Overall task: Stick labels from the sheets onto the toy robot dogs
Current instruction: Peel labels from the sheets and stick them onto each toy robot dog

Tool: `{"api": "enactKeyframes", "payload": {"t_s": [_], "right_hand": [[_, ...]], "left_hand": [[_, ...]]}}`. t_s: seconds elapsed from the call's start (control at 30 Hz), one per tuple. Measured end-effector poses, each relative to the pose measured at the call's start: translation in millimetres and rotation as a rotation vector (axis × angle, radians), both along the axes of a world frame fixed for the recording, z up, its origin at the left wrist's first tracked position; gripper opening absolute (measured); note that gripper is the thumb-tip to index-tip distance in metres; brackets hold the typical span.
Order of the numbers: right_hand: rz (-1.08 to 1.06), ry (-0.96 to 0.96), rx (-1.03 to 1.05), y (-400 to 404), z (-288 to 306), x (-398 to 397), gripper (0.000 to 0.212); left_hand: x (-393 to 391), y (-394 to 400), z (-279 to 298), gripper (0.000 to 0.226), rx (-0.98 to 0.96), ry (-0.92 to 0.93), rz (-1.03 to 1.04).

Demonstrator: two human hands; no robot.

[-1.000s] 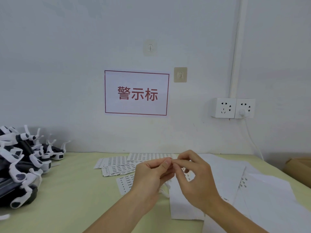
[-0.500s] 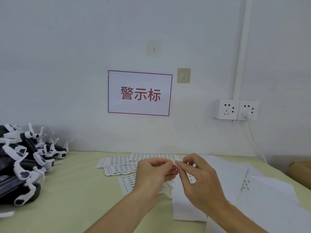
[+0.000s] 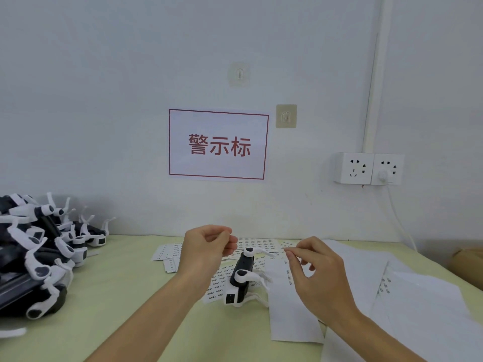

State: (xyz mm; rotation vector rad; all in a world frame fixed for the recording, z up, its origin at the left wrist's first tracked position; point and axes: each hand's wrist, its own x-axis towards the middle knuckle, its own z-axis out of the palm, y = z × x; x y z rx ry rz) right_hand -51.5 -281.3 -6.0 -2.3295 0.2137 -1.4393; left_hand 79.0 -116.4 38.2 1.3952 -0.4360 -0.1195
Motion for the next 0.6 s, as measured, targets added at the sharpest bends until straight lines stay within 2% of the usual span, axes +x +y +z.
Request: {"api": "enactKeyframes", "payload": {"t_s": [0.1, 0.33, 0.6], "right_hand": [[0.003, 0.013, 0.025, -2, -1, 1, 0.014], [0.003, 0.038, 0.046, -5, -6, 2, 0.014], [0.008, 0.088, 0.064, -6, -13, 3, 0.014]], "left_hand": [[2, -1, 0, 0.010, 0.000, -0.040, -0.020], [9, -1, -5, 0.012, 0.065, -0.152, 0.053], [46, 25, -12, 0.011, 0.005, -0.041, 0.135]]}}
